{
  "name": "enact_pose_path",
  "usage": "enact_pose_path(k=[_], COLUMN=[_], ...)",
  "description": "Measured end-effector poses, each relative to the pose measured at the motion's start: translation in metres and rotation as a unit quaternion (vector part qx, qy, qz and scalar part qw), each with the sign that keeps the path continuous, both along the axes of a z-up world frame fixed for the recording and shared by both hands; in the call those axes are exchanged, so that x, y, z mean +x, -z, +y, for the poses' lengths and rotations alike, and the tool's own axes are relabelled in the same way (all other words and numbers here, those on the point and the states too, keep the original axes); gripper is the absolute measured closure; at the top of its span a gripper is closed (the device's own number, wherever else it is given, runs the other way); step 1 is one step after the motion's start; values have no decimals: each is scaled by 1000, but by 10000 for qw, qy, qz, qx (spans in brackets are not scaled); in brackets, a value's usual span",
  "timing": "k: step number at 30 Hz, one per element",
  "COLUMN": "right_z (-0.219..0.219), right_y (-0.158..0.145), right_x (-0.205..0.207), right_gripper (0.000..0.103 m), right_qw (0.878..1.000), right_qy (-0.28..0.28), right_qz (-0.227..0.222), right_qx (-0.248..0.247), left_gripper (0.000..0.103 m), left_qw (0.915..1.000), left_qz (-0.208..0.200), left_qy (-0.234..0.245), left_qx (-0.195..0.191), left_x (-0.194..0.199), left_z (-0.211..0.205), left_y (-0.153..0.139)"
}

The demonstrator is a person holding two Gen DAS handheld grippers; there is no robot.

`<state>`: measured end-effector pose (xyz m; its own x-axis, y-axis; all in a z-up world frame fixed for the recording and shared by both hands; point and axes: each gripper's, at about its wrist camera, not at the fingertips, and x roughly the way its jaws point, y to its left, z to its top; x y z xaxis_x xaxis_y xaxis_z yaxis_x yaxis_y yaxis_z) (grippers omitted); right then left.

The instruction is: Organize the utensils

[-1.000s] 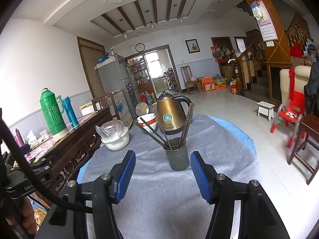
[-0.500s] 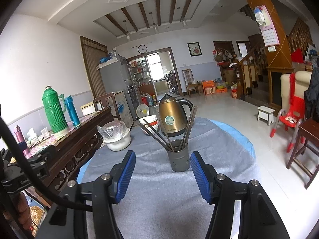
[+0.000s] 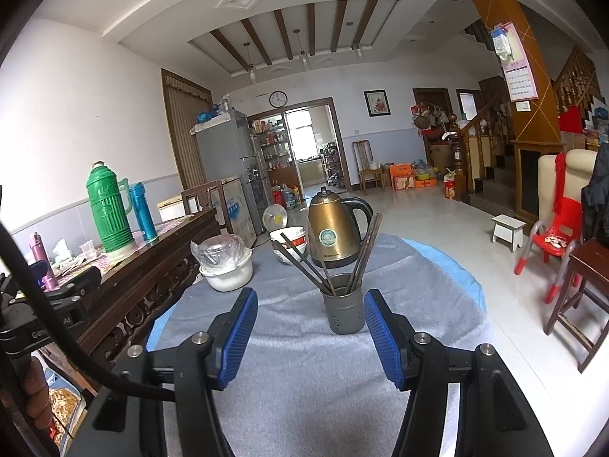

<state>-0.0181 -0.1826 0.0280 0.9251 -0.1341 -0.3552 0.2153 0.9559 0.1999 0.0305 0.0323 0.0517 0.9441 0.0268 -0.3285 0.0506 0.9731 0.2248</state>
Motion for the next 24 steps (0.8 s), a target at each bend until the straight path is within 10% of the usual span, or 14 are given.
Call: enact_pose_path(k=[24], right_z=[5], right_y=[-10], right_x=[-2], right_gripper=[38], right_qw=[9999], right_qy=[12], right_qz=[-101], right_qx=[-57], left_gripper=[2], left_qw=[9999], left_qz=[-55], left_qy=[-121], left_qx=[-76], left_x=[-3], left_z=[14], left_y=[-2])
